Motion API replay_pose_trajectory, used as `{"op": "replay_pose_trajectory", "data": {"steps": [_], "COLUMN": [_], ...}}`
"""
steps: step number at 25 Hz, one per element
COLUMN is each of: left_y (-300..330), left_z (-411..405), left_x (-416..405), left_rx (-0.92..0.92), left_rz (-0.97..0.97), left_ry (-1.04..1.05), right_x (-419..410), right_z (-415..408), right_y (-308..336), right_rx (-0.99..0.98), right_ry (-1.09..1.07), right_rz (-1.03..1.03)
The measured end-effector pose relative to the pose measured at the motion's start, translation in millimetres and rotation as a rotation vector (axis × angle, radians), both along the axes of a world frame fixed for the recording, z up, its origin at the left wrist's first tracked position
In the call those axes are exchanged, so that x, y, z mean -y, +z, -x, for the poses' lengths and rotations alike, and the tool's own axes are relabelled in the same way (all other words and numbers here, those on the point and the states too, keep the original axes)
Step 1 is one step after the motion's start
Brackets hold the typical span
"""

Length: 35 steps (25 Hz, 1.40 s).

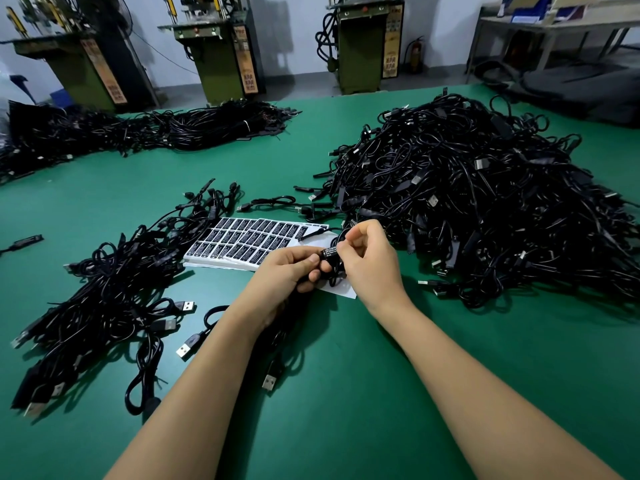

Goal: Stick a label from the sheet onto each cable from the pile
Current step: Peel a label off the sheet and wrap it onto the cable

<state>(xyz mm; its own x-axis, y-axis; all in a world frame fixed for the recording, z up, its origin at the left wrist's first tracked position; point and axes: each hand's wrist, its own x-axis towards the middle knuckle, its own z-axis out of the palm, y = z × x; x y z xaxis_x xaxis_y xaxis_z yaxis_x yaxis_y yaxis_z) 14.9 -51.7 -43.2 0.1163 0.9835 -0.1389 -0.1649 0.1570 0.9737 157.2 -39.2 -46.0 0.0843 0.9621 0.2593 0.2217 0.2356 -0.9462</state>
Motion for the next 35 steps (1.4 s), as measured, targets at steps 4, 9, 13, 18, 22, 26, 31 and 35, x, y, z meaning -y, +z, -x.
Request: {"op": "replay_pose_trajectory", "data": {"steps": [4, 9, 13, 18, 22, 26, 31, 35], "left_y": [2.2, 5.2, 5.0, 5.3, 5.9, 6.0, 8.0, 9.8], "left_z": [-0.2, 0.3, 0.0, -0.4, 0.1, 0.1, -1.2, -2.6], "left_x": [0.3, -0.9, -0.8, 0.8, 1.2, 1.9, 3.2, 4.5], "left_rx": [0.002, 0.014, 0.013, -0.002, -0.015, -0.027, -0.043, -0.069], "left_rz": [0.012, 0.035, 0.036, 0.019, 0.017, 0.011, 0.009, -0.007], "left_ry": [-0.002, -0.025, -0.022, -0.021, -0.025, -0.026, -0.015, -0.005], "right_x": [-0.4, -1.8, 0.2, 0.1, -0.7, -0.2, 1.6, 1.7], "right_z": [1.0, 2.5, 3.9, 3.1, 2.9, 2.7, 3.2, 3.9], "right_y": [0.0, 0.7, 0.8, 1.0, 1.3, 0.7, 1.0, 0.3], "right_rx": [-0.039, -0.079, -0.047, -0.016, 0.0, 0.033, 0.057, 0.074], "right_ry": [0.003, -0.004, -0.02, -0.016, -0.015, -0.015, -0.009, -0.006], "right_rz": [0.05, 0.103, 0.075, 0.057, 0.062, 0.039, 0.01, 0.01]}}
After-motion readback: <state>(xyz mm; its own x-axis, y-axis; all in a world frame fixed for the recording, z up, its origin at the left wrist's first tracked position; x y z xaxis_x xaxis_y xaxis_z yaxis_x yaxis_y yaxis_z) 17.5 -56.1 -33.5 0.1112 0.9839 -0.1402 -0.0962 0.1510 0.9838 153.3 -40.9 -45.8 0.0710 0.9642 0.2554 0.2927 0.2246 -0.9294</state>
